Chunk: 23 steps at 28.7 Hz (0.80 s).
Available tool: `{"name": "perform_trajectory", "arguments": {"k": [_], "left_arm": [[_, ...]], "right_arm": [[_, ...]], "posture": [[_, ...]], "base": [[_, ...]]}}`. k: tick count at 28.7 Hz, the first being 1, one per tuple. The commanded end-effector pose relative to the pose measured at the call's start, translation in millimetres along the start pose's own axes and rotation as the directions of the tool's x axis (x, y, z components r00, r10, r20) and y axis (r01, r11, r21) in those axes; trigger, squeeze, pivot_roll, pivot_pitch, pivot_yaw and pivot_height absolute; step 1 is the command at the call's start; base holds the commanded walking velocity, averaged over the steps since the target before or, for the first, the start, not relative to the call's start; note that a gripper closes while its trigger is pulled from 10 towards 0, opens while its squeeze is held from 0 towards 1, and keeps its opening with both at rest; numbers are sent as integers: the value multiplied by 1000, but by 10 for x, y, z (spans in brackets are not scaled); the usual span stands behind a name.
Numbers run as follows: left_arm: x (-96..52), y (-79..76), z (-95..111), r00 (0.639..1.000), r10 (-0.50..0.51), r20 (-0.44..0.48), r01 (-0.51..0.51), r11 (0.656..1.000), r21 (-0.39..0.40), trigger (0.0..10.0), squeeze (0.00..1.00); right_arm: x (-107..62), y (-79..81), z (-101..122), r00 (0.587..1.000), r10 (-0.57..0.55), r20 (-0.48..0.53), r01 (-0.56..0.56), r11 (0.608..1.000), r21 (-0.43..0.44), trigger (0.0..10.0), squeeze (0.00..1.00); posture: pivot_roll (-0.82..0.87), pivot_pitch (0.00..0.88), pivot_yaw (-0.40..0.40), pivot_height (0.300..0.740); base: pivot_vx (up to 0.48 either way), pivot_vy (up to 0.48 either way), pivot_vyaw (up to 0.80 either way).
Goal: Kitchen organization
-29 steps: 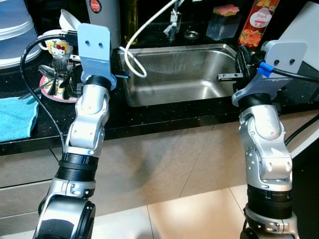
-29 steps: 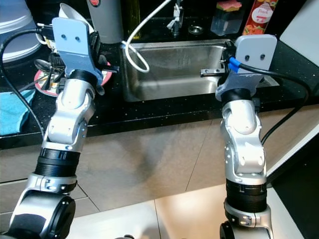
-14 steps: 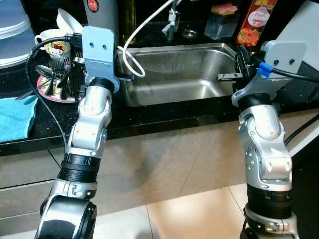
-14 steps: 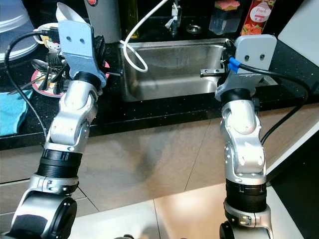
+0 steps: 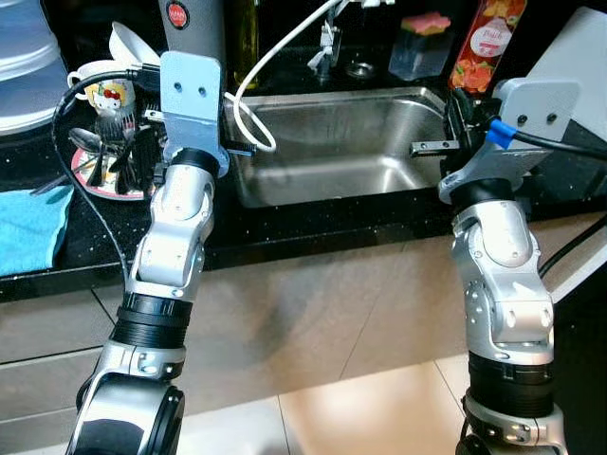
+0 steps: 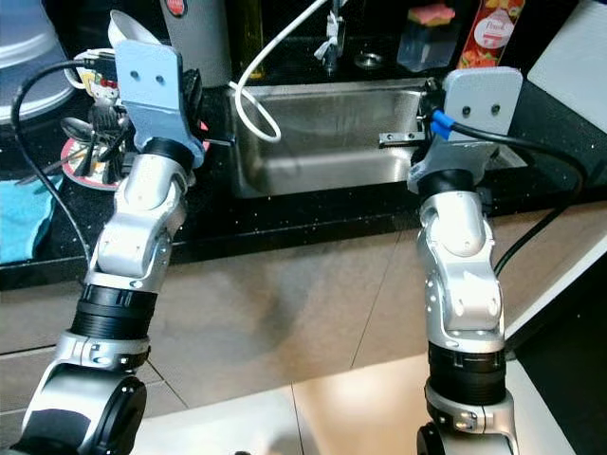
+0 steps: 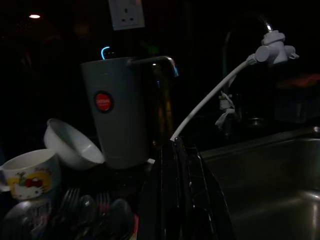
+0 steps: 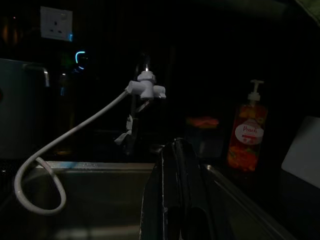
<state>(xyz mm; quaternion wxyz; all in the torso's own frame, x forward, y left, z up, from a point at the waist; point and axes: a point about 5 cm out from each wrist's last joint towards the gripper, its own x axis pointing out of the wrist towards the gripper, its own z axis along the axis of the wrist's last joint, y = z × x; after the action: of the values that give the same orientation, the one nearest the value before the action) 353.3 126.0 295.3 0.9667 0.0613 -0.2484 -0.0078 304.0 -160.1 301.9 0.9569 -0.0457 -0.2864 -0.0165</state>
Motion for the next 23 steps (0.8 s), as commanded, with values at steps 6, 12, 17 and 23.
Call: {"name": "perform_trajectory", "arguments": {"k": [6,12,17,23], "left_arm": [[-19,-17,16,1000,-5,11,5,1000,2,10000,0],[-20,-19,18,1000,-6,13,6,1000,0,10000,0],[-26,-31,27,1000,-13,18,13,1000,-5,10000,0],[-29,-33,38,1000,-7,27,7,1000,-1,10000,0]], "right_arm": [[-17,-2,-31,1000,0,-9,0,1000,-2,10000,0],[-20,-10,-35,1000,-3,-11,3,1000,-3,10000,0],[-25,-18,-41,1000,-7,-13,7,1000,-4,10000,0],[-26,-20,-45,1000,-8,-14,8,1000,-2,10000,0]], "posture": [[32,66,-10,740],[32,68,-10,740],[34,72,-9,740],[35,75,-8,740]], "base": [[439,0,0],[413,0,0],[303,0,0],[0,0,0]]}}
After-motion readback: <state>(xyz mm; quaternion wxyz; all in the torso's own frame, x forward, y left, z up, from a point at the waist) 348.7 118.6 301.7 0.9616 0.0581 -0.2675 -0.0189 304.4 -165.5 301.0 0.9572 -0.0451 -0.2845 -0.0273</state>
